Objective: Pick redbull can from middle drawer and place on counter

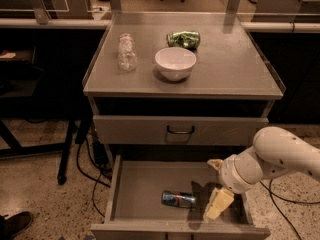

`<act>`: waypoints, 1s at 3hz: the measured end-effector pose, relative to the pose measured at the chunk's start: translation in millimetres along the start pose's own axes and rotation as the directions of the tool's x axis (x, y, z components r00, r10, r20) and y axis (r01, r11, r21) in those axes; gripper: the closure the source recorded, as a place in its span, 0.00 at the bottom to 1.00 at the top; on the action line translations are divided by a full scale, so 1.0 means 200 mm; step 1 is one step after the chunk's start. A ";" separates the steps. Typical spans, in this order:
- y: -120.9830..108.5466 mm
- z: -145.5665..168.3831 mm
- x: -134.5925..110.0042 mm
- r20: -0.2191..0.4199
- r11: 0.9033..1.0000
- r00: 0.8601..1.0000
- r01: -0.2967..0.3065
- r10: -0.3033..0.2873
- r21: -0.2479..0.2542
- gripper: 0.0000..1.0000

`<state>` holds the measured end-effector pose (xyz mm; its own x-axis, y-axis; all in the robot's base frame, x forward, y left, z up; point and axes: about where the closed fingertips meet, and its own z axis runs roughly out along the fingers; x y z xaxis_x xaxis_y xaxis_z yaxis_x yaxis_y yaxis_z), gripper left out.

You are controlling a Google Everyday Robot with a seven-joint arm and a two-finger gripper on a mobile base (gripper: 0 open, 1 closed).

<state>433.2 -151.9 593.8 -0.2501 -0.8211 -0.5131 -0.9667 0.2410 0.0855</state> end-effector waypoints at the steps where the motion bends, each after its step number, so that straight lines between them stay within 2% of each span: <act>1: -0.08 0.11 0.04 0.033 1.000 0.999 -0.013 0.013 0.020 0.00; 2: -0.18 0.23 0.09 0.090 0.998 0.995 -0.038 0.034 0.042 0.00; 3: -0.18 0.23 0.09 0.091 0.998 0.995 -0.038 0.034 0.041 0.00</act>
Offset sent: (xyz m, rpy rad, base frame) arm 0.0601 -0.0070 -0.0735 0.1340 -0.0790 -0.1115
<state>466.5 -151.9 542.6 -0.2772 -0.7621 -0.5851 -0.9534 0.2934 0.0696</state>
